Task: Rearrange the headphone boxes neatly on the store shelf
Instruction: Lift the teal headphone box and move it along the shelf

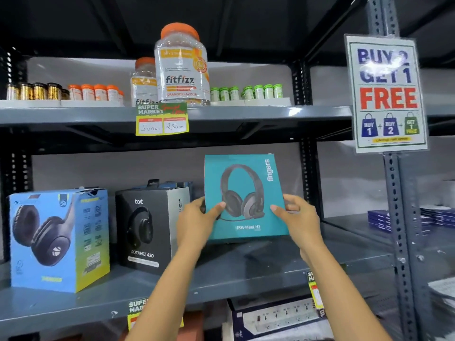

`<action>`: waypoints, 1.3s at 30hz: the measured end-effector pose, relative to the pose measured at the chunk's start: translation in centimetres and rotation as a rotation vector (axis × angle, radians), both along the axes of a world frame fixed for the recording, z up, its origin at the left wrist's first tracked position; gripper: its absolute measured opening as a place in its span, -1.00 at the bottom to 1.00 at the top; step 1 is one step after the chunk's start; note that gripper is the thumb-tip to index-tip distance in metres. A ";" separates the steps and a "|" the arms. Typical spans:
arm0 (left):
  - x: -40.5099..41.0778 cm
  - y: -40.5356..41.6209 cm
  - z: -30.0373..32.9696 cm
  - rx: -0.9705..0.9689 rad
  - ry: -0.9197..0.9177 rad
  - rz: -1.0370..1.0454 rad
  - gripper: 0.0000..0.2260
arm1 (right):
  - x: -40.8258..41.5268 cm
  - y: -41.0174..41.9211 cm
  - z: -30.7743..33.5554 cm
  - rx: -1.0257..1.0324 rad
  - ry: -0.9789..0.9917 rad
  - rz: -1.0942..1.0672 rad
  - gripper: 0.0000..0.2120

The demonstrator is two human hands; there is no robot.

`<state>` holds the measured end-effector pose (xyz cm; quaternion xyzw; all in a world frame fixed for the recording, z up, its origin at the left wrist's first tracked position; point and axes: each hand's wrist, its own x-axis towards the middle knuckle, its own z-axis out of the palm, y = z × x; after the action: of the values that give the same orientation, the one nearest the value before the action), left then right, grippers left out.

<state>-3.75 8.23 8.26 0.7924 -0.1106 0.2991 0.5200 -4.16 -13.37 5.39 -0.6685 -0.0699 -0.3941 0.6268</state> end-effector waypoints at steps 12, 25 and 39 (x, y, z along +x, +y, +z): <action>-4.1 2.6 0.2 0.075 -0.092 -0.016 -0.74 | -5.5 2.6 -0.3 0.024 -0.106 -0.015 -0.74; -13.1 26.7 -2.5 -0.155 -0.226 0.296 -0.35 | -6.1 27.5 0.3 -0.190 -0.184 0.369 -0.62; -8.3 46.9 -7.9 -0.168 -0.013 0.579 -0.38 | 0.5 50.2 -2.8 -0.515 0.039 0.494 -0.56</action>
<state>-12.00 55.09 0.37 0.7432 0.1415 0.4481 0.4763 -3.71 36.88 2.63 -0.7750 -0.3144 -0.1873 0.5152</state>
